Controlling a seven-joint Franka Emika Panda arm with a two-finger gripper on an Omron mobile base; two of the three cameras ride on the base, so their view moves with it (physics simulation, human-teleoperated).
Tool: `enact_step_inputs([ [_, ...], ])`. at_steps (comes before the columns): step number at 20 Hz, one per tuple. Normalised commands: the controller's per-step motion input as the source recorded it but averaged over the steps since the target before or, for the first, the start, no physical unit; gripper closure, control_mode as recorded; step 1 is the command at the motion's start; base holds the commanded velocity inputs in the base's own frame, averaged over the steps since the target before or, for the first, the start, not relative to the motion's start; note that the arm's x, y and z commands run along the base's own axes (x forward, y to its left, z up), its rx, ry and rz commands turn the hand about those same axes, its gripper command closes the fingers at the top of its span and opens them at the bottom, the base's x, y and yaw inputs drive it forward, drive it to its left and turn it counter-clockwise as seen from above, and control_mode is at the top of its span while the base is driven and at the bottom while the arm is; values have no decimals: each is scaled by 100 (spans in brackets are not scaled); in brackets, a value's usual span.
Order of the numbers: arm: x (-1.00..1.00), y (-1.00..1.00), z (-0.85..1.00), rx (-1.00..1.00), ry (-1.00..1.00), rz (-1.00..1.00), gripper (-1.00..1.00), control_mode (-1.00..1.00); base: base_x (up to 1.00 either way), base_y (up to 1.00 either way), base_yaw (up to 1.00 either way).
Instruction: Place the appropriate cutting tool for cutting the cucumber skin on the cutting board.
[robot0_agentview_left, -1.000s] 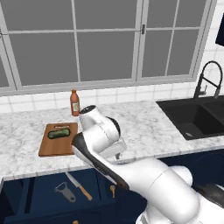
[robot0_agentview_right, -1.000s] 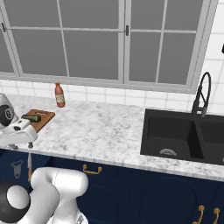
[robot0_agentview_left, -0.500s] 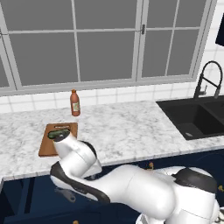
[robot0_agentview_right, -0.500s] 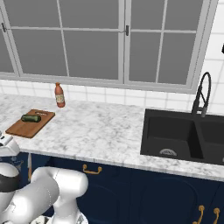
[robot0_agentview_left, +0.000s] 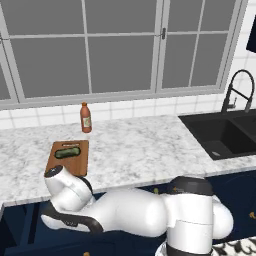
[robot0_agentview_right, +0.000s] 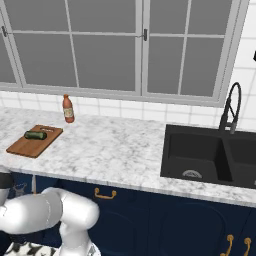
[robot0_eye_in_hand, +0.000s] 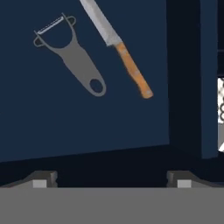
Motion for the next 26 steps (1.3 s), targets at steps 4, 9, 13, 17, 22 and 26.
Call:
enact_step_inputs([
  [4, 22, 20, -31, 0, 31, 0, -100, -100, 0, 0, 0],
  [9, 6, 2, -45, 0, 14, 0, -100, -100, 0, 0, 0],
  [13, 0, 0, -48, 0, 8, 0, -100, -100, 0, 0, 0],
  [17, 0, 0, -53, 5, 7, 0, -100, -100, 0, 0, 0],
  [22, -37, -1, -47, 12, 4, 0, -100, -100, 0, 0, 0],
  [26, -69, 0, -40, 13, 9, 0, -100, -100, 0, 0, 0],
])
